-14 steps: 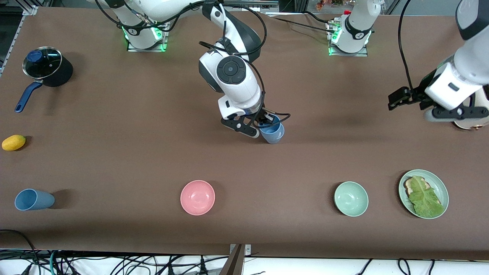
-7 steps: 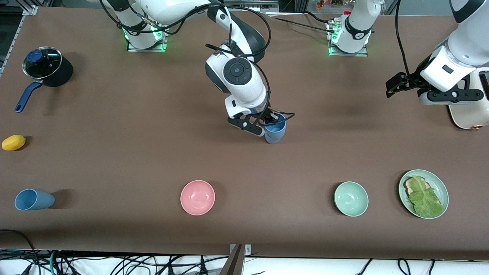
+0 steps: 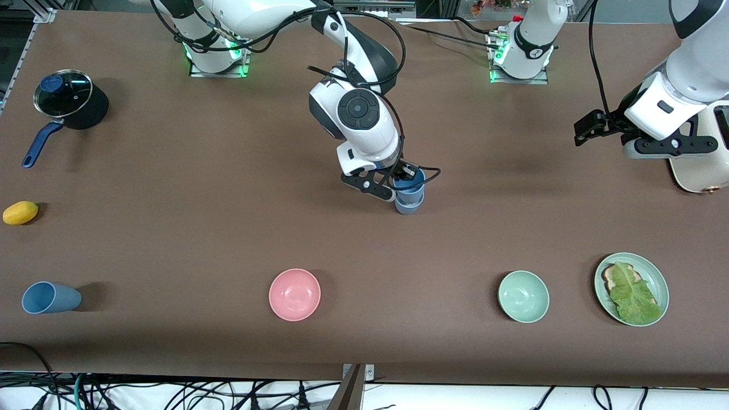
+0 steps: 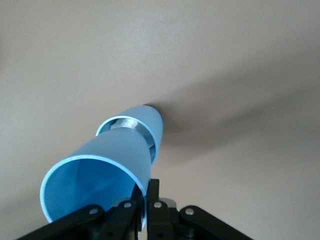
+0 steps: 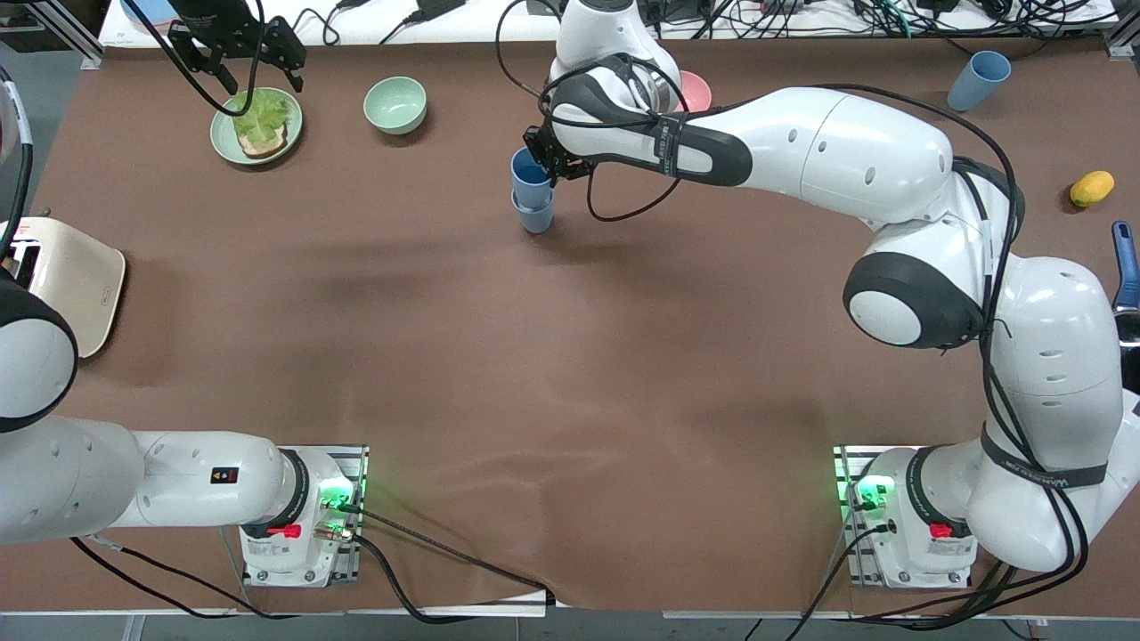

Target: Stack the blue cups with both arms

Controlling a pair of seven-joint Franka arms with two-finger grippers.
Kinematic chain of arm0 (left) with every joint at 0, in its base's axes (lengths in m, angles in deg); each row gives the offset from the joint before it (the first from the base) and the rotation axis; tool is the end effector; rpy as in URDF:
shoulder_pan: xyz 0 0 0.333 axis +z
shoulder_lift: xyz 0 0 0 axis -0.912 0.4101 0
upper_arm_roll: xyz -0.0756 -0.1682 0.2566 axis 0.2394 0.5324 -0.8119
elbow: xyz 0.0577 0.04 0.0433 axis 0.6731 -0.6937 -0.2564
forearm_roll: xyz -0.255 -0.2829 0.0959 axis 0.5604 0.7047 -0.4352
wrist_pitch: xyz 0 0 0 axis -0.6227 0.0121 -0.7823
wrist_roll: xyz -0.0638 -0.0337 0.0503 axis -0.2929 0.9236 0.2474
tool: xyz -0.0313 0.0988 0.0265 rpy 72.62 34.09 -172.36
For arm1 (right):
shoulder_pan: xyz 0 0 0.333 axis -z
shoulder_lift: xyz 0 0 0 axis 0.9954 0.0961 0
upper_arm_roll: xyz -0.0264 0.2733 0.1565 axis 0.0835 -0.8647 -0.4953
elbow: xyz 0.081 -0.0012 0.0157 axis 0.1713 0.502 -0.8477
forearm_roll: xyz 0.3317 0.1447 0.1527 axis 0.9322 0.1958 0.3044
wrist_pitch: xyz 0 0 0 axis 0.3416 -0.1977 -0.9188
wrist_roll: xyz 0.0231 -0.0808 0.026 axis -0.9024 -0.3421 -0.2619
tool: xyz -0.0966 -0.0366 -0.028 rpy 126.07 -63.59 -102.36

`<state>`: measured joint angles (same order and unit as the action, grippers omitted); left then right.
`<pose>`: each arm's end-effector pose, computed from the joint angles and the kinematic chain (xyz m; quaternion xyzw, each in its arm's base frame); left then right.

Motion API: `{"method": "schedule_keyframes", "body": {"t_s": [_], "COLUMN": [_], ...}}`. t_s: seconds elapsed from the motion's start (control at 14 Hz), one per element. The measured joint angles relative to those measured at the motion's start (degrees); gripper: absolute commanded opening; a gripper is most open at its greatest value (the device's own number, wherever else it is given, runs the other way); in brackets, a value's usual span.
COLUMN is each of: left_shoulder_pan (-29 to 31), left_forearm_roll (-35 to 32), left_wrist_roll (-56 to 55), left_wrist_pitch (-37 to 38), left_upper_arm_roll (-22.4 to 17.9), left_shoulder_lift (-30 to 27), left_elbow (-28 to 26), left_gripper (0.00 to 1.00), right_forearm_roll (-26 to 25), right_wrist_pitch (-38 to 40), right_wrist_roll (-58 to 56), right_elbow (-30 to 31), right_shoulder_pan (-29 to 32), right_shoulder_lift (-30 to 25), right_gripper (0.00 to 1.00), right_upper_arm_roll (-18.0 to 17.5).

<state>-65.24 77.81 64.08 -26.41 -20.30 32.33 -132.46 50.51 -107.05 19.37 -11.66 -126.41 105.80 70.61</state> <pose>0.5325 -0.0515 0.5631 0.9990 0.0204 -0.0403 0.0006 0.5245 0.5657 0.3500 -0.9665 0.2270 0.0622 0.1021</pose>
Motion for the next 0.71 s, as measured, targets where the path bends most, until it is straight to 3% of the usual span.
{"method": "schedule_keyframes", "body": {"t_s": [0.36,0.43,0.57,0.64,0.71], "left_shoulder_pan": [0.03,0.03,0.03,0.03,0.03], "left_forearm_roll": [0.0,0.0,0.0,0.0,0.0], "left_wrist_roll": [0.0,0.0,0.0,0.0,0.0], "left_wrist_pitch": [0.59,0.7,0.74,0.75,0.78], "left_upper_arm_roll": [-0.01,0.0,-0.01,0.0,-0.01], "left_shoulder_lift": [0.0,0.0,0.0,0.0,0.0], "left_elbow": [0.08,0.08,0.08,0.08,0.09], "left_gripper": [1.0,1.0,1.0,1.0,1.0], "right_forearm_roll": [0.0,0.0,0.0,0.0,-0.02], "right_wrist_pitch": [0.44,0.44,0.43,0.43,0.43], "right_wrist_roll": [0.0,0.0,0.01,0.01,0.01], "right_elbow": [0.0,0.0,0.0,0.0,0.0], "right_shoulder_pan": [-0.02,-0.09,-0.35,-0.41,-0.41], "right_shoulder_lift": [0.0,0.01,0.03,0.03,0.03], "right_gripper": [0.0,0.15,0.62,0.99,1.0], "right_upper_arm_roll": [-0.02,-0.04,-0.08,-0.08,-0.07]}}
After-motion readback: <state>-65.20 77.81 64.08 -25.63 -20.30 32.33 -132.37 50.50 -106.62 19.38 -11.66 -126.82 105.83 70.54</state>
